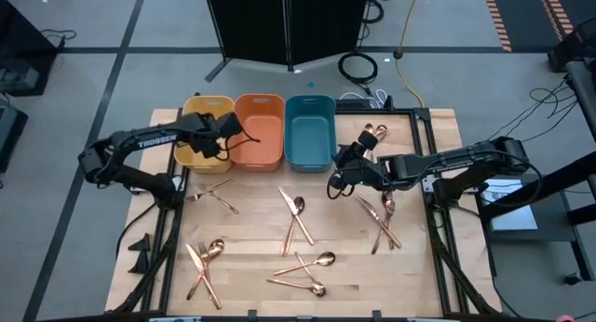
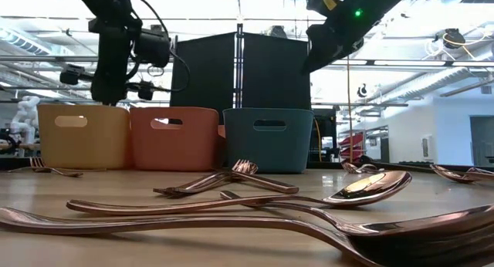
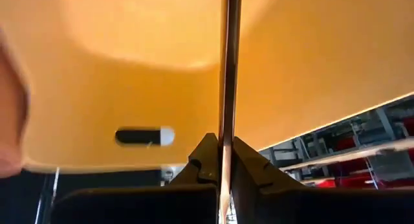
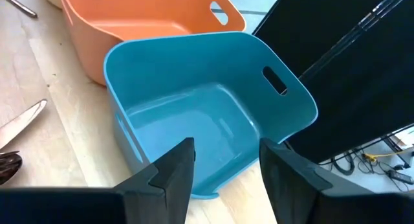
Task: Sort silverware
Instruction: Put the gold table knife into the yellow bin
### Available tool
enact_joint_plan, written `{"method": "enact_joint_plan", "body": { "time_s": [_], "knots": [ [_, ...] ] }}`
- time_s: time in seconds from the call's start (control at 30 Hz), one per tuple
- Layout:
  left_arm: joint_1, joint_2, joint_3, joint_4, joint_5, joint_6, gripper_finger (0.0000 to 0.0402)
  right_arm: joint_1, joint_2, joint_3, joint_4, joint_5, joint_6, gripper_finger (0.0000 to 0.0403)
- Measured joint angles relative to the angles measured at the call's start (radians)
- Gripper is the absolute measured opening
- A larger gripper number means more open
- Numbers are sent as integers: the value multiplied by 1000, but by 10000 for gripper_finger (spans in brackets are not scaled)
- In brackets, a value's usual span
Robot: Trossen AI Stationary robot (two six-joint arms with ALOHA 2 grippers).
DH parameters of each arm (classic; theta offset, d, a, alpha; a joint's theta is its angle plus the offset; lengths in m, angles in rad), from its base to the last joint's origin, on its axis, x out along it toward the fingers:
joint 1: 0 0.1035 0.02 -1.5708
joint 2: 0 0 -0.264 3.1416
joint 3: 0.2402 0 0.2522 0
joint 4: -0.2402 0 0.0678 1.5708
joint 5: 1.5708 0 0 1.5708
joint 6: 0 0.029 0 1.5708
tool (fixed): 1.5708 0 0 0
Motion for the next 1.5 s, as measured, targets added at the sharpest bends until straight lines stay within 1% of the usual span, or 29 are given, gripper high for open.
{"method": "enact_joint_plan", "body": {
  "time_s": [0.07,0.13,0.2,0.3,0.5,0.6,0.63,0.77,0.83,0.93,1.0,1.07,1.17,1.23,1.3,1.37,1.43,1.5],
  "knots": [
    [-8,0,-6,-9,13,-1,7,-1,0,0,3,0,1,164],
    [-9,0,-6,0,50,-59,17,-1,0,0,6,0,2,164],
    [-9,1,-6,15,102,-124,38,-1,0,0,11,0,1,164],
    [-10,1,-6,19,145,-143,73,-1,0,0,21,0,-11,164],
    [-8,1,-6,58,155,-147,129,0,0,0,23,0,-25,164],
    [-9,1,5,112,120,-237,142,-1,0,0,27,0,-43,164],
    [-9,2,21,109,130,-269,143,-1,0,0,31,0,-53,164],
    [-14,-32,113,106,286,-410,145,-2,-1,0,72,-1,-98,164],
    [-26,-60,162,109,330,-506,145,-1,-11,0,90,-17,-113,164],
    [-59,-111,226,108,383,-721,145,-1,-30,0,94,-102,-111,164],
    [-92,-150,260,108,465,-888,146,-1,-33,0,92,-189,-110,164],
    [-127,-185,279,113,609,-1057,146,8,-33,0,75,-310,-101,164],
    [-187,-218,287,169,856,-1294,146,27,-26,1,68,-503,-58,164],
    [-239,-221,287,197,966,-1430,146,47,-15,1,67,-597,-16,164],
    [-312,-206,287,213,1005,-1524,146,73,-3,1,75,-630,27,164],
    [-401,-174,287,222,1005,-1555,146,102,12,1,82,-632,52,164],
    [-497,-122,287,249,972,-1558,143,127,25,1,74,-633,80,164],
    [-577,-57,287,282,917,-1552,141,151,30,1,66,-632,119,164]
  ]
}}
